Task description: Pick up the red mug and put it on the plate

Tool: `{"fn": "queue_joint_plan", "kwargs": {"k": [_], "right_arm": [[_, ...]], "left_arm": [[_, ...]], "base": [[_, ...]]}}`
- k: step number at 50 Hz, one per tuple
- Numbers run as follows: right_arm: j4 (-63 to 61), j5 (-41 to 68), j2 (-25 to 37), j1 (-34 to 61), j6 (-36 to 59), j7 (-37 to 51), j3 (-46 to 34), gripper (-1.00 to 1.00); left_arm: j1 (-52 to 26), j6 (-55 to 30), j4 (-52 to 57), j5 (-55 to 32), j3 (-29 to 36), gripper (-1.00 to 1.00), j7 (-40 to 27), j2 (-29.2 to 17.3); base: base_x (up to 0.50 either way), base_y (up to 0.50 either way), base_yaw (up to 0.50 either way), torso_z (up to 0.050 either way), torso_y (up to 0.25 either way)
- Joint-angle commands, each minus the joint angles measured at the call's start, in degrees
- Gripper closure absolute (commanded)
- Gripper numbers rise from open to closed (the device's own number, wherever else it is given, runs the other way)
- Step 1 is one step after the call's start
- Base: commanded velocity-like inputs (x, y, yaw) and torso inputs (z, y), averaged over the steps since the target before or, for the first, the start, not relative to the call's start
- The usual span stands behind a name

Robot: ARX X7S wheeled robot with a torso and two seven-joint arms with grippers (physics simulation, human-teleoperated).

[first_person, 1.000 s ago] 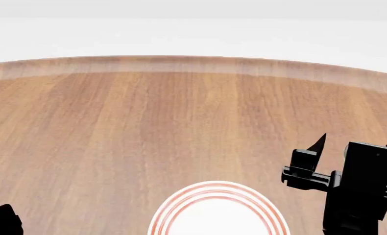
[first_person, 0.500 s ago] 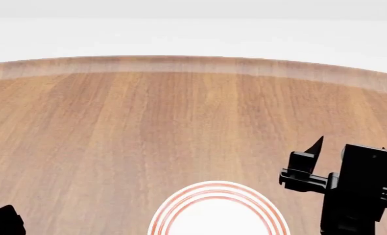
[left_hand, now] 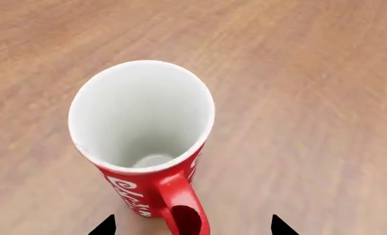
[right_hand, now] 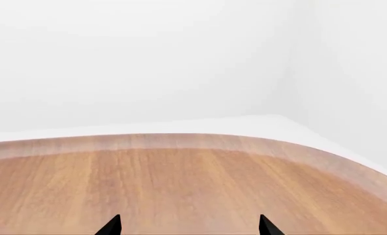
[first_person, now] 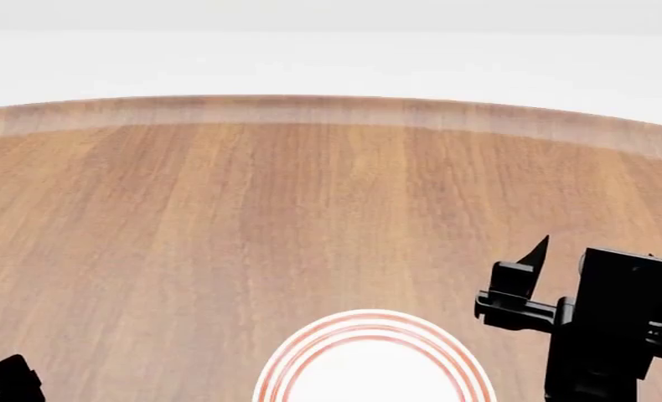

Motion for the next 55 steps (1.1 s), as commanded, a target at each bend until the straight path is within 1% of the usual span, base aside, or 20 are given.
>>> {"fn": "queue_joint_plan", "kwargs": {"k": [1, 7, 8, 26, 33, 39, 45, 55], "right_arm": [[0.62, 0.14, 0.04, -0.07, -0.45, 0.16, -0.3, -1.0], [0.72, 0.28, 0.09, -0.05, -0.47, 0.23, -0.43, -1.0], [0.67, 0.3, 0.1, -0.07, -0.47, 0.26, -0.43, -1.0], [1.42, 0.58, 0.2, -0.15, -0.96, 0.5, -0.84, -1.0], [1.18, 0.81, 0.29, -0.12, -0.81, 0.59, -0.91, -1.0], [1.23, 0.97, 0.32, 0.03, -0.77, 0.71, -0.98, -1.0], [0.99, 1.17, 0.43, 0.01, -0.6, 0.79, -1.01, -1.0], [1.33, 1.25, 0.44, 0.0, -0.67, 1.02, -1.32, -1.0]], "left_arm": [[-1.72, 1.11, -4.8, -0.08, -0.25, -1.0, 0.36, -0.29], [-2.39, 2.2, -6.64, 0.09, -0.12, -1.0, 0.68, -0.36], [-2.2, 2.37, -6.31, 0.27, 0.01, 1.0, 0.46, -0.3], [-2.9, 3.93, -9.29, 0.65, 0.8, 1.0, 1.64, -0.37], [-2.42, 4.11, -8.45, 1.08, 1.42, 1.0, 1.62, -0.4], [-0.67, 1.8, -1.57, 2.03, 3.7, 1.0, 1.68, -0.18], [1.29, -3.49, 8.15, 1.71, 4.92, 1.0, 0.44, -0.04], [2.05, -9.14, 17.7, 1.46, 8.95, 1.0, 1.77, 0.44]], "base": [[0.0, 0.0, 0.0, 0.0, 0.0], [0.0, 0.0, 0.0, 0.0, 0.0], [0.0, 0.0, 0.0, 0.0, 0.0], [0.0, 0.0, 0.0, 0.0, 0.0], [0.0, 0.0, 0.0, 0.0, 0.0], [0.0, 0.0, 0.0, 0.0, 0.0], [0.0, 0.0, 0.0, 0.0, 0.0], [0.0, 0.0, 0.0, 0.0, 0.0]]}}
